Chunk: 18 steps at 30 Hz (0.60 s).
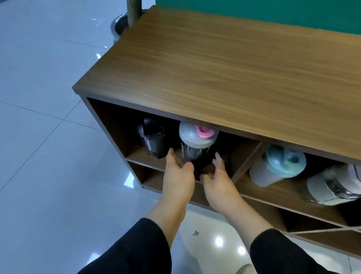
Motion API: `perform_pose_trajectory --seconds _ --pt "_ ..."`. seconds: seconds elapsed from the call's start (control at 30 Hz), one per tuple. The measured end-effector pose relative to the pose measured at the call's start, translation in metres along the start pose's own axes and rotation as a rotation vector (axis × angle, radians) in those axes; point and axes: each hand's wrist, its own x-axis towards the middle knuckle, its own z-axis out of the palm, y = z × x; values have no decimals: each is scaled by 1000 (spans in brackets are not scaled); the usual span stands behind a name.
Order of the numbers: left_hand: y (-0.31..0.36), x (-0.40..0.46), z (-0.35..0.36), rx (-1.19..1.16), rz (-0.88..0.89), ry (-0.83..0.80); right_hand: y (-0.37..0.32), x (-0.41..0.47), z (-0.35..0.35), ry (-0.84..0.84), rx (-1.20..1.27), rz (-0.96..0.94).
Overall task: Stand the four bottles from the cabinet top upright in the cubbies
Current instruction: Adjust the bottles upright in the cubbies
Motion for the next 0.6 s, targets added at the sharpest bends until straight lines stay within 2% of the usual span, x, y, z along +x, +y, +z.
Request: perform_pose_trajectory --seconds 0.2,0.6 --pt "-6 29 -1 13 62 -145 -2 39 19 42 159 19" --pt "-11 59 0 -5 73 -245 11 23 28 61 129 3"
